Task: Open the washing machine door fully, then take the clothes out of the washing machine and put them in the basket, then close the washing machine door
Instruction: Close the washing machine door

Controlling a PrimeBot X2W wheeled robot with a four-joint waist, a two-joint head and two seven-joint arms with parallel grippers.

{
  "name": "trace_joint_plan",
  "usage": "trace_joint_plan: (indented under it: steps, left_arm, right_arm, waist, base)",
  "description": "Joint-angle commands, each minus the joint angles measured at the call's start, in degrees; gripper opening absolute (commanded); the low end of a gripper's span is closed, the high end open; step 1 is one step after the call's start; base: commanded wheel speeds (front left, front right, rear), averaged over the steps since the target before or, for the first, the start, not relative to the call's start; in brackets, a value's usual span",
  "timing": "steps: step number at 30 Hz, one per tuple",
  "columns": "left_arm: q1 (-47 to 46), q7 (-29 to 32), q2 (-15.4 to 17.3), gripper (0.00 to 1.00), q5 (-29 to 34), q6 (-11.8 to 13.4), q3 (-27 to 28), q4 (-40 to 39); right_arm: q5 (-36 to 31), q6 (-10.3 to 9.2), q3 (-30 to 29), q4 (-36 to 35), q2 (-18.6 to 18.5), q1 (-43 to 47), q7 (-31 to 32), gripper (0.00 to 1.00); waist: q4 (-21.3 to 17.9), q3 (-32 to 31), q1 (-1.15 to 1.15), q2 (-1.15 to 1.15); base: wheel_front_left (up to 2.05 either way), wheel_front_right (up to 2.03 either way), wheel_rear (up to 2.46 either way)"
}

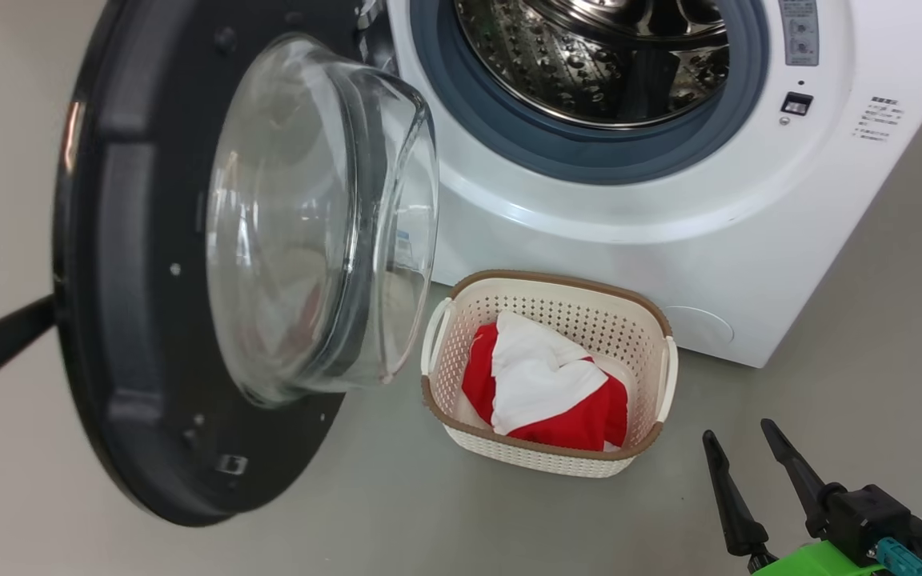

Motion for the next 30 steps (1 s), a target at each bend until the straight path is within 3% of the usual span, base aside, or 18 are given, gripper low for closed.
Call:
trace_joint_plan:
  steps: [1, 17, 23, 30]
  left_arm:
    - [-0.83, 0.71, 2.4, 0.0, -0.49, -0.41, 1.95, -2.72]
    - [-0.69, 0.79, -3.52, 0.0, -1.06, -0.41, 0.11, -16.12]
    - [-2.17, -0.6, -6.26, 0.0, -0.11, -0.41, -1.38, -18.0]
    - [-2.05, -2.42, -6.5, 0.0, 1.11, -0.41, -1.33, -17.37]
  right_arm:
    - [-0.47, 0.36, 1.11, -1.55, -0.44, -0.75, -0.36, 1.0]
    - [0.36, 0.36, 0.42, -2.33, -0.44, -0.81, -0.36, 1.0]
    - [0.63, 0.36, 0.3, -2.45, -0.44, -0.91, -0.36, 1.0]
    - [0.91, 0.36, 0.09, -2.55, -0.44, -1.09, -0.36, 1.0]
  waist:
    - [-0.54, 0.0, 0.0, 0.0]
    - [-6.89, 0.49, 0.0, 0.0]
    - [-8.38, 0.78, 0.0, 0.0]
    - [-8.67, 0.88, 0.0, 0.0]
  base:
    - [0.0, 0.0, 0.0]
    - [0.0, 0.0, 0.0]
    - [0.0, 0.0, 0.0]
    - [0.0, 0.0, 0.0]
